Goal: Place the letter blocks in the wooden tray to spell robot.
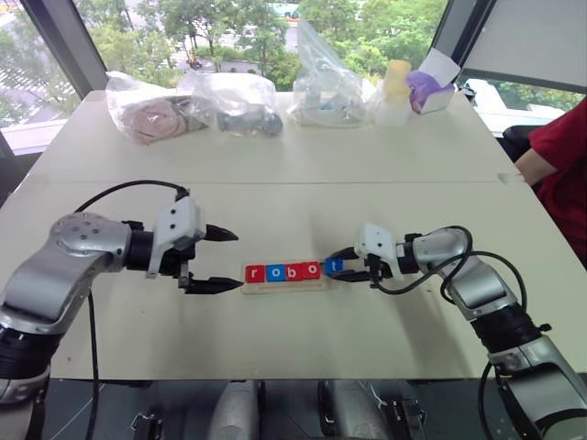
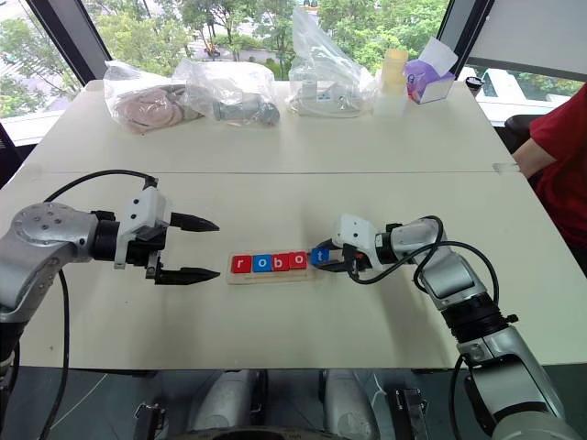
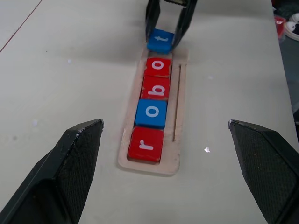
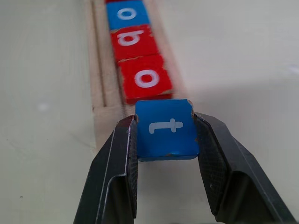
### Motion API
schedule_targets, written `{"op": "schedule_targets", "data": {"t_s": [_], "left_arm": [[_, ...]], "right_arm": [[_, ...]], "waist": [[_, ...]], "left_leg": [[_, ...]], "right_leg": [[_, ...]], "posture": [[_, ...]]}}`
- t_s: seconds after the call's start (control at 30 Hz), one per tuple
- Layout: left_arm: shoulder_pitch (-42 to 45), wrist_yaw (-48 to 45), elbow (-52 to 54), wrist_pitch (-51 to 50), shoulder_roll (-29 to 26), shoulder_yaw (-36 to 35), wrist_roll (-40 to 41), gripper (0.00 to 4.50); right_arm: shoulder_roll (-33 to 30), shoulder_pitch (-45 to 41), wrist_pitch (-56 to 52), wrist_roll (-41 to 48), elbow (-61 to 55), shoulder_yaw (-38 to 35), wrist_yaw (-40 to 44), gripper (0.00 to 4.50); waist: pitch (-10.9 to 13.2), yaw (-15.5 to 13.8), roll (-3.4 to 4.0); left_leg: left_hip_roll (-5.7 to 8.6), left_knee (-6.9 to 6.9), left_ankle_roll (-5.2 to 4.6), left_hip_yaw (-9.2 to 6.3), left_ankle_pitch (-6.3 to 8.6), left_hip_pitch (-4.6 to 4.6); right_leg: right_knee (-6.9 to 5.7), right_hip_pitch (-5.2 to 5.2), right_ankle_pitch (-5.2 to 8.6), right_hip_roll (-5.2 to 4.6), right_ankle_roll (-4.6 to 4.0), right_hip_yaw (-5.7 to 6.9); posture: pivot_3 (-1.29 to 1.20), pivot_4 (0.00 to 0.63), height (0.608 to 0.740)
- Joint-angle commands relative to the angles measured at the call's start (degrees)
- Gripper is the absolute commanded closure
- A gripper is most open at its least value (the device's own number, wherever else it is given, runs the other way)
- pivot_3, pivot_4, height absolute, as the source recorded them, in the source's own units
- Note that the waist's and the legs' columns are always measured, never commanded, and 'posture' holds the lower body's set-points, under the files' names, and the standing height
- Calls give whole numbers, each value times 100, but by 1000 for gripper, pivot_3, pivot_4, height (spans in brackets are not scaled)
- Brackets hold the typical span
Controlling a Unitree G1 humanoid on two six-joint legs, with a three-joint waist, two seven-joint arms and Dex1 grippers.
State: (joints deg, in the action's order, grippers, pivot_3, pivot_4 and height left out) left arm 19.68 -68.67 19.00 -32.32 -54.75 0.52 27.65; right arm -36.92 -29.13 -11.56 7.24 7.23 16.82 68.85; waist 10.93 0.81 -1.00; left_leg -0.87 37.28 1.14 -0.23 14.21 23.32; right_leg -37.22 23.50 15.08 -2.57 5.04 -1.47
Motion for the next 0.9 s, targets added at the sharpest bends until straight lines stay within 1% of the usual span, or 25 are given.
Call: {"op": "schedule_targets", "data": {"t_s": [0.03,0.3,0.73,0.8,0.87,0.9], "left_arm": [[-121,125,322,-66,-88,-324,128,0],[-383,318,513,-135,-72,-476,189,0],[-416,406,411,71,-37,-321,49,0],[-406,400,373,99,-27,-313,25,0],[-404,400,354,124,-20,-303,10,0],[-404,403,356,126,-17,-298,8,0]], "right_arm": [[44,-220,175,-37,54,22,165,3323],[287,-399,289,-87,274,92,245,3323],[460,-268,246,-189,166,125,192,3323],[461,-222,225,-177,120,127,195,2259],[454,-190,249,-205,92,122,157,1325],[446,-179,260,-216,75,113,136,700]], "waist": [[0,1,0],[0,13,0],[0,12,0],[0,9,0],[0,11,0],[0,13,0]], "left_leg": [[0,0,0,-1,0,0],[-2,0,0,-1,0,-4],[-1,0,0,-1,0,-4],[-1,0,0,0,0,-4],[-1,0,0,0,0,-4],[-1,0,0,0,0,-4]], "right_leg": [[-1,1,0,-1,0,0],[-5,0,0,3,0,1],[-5,1,-1,3,0,1],[-5,0,-1,2,0,1],[-5,0,-1,2,0,1],[-5,0,-1,2,0,1]], "posture": [[0,150,740],[0,150,740],[0,150,740],[0,150,740],[0,150,740],[0,150,740]]}}
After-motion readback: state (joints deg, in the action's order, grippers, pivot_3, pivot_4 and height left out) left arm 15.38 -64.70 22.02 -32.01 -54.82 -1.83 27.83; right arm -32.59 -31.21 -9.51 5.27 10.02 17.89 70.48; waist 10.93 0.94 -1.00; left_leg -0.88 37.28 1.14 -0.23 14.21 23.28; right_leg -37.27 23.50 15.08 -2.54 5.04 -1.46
